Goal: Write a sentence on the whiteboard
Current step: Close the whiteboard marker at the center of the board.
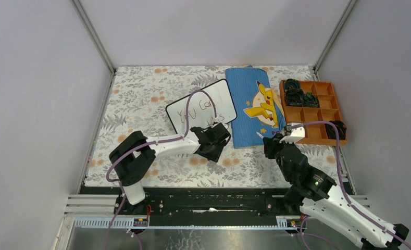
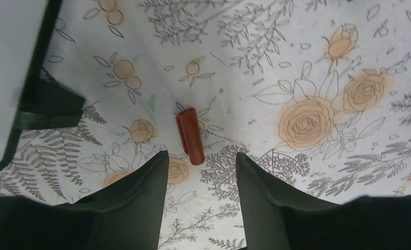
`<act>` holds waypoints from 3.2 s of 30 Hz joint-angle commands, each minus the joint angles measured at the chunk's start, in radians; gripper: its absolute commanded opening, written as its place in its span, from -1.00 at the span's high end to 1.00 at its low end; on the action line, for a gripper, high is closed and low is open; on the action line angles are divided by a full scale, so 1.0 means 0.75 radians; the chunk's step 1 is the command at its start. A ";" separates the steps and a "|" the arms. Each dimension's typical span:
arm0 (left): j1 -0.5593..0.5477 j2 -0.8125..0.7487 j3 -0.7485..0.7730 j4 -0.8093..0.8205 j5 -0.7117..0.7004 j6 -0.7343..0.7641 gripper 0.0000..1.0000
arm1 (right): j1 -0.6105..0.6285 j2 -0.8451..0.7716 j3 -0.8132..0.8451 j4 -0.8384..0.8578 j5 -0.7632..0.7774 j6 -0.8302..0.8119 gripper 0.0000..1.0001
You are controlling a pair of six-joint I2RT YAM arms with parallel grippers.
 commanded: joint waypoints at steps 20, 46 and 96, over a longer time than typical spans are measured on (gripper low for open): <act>0.104 0.110 0.069 0.041 0.098 0.076 0.19 | 0.003 -0.043 0.004 0.002 0.062 0.031 1.00; 0.100 0.115 0.009 0.050 0.029 -0.125 0.07 | 0.004 -0.089 0.000 -0.026 0.069 0.046 1.00; 0.551 -0.932 0.040 0.589 0.354 -0.320 1.00 | 0.067 0.446 0.394 0.843 0.000 -0.384 1.00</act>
